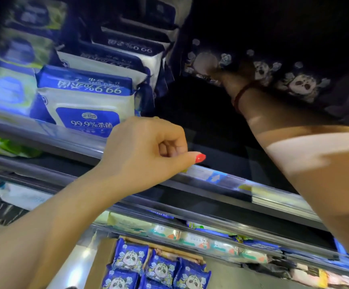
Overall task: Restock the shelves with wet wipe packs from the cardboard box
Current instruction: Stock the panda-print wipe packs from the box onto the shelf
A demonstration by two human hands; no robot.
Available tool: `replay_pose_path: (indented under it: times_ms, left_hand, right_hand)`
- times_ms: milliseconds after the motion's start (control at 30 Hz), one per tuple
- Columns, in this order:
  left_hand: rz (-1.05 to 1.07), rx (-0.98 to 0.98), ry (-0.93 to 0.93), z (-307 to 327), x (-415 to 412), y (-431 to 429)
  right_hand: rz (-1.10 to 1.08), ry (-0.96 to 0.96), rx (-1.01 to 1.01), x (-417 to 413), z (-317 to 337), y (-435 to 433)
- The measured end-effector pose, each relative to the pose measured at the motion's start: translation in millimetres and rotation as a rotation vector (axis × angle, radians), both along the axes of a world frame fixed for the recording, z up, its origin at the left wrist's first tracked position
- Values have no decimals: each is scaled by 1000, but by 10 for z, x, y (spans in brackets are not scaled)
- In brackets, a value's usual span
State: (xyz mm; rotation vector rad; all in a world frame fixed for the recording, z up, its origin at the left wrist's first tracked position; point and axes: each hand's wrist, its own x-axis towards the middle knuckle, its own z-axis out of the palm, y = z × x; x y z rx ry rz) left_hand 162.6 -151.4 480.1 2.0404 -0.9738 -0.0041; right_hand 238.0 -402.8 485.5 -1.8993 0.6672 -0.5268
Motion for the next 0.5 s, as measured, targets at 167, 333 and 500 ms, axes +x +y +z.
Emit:
replay_pose_path:
  times_ms: [167, 333, 500]
  left_hand:
    - [-66, -28, 14, -4, 32, 18]
    - [-94, -33, -8, -12, 57, 26]
    - [-79, -29, -32, -16, 55, 20]
  right_hand:
    - [-71, 75, -296, 46, 27, -74]
    - [-66, 140, -394, 68, -13, -96]
    - [-47, 170, -416, 4, 16, -101]
